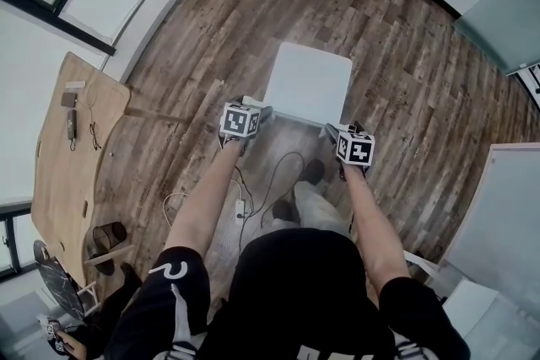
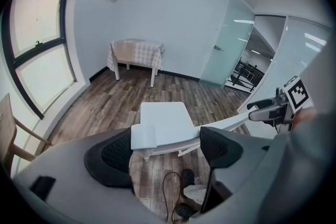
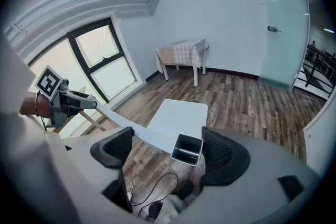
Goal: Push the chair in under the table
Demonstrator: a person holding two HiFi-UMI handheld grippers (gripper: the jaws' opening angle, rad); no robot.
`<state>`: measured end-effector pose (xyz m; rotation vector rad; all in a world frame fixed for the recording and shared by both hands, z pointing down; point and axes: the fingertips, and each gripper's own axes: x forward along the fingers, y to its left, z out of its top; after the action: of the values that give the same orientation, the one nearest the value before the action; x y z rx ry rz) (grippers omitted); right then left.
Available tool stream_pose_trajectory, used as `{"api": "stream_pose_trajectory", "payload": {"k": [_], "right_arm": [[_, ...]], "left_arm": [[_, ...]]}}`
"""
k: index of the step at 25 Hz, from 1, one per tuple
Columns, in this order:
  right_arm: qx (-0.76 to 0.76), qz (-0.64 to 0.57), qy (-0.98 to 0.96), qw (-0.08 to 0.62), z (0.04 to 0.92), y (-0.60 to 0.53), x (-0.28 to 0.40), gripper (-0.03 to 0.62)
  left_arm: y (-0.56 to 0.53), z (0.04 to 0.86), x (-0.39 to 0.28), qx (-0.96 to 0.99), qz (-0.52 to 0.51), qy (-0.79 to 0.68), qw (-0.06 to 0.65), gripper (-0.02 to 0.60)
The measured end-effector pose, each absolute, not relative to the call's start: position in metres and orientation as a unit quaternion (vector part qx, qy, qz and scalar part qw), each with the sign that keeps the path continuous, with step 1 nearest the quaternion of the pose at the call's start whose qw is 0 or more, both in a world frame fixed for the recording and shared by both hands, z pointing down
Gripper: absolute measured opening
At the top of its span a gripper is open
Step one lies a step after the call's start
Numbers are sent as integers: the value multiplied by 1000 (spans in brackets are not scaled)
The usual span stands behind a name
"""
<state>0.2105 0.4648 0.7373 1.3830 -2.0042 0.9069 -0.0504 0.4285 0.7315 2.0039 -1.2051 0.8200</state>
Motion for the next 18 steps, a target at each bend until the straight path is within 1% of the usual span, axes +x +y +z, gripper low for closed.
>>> {"api": "stream_pose_trajectory", "payload": {"k": [2,18], "right_arm": [[510,338,-743,272,738,463,208,431],[495,335,-753,275,738,405,212,428]], "left_arm": [[427,730,-52,761,317,-462,327,388],[375,726,-51,738,315,-499,327,388]]}}
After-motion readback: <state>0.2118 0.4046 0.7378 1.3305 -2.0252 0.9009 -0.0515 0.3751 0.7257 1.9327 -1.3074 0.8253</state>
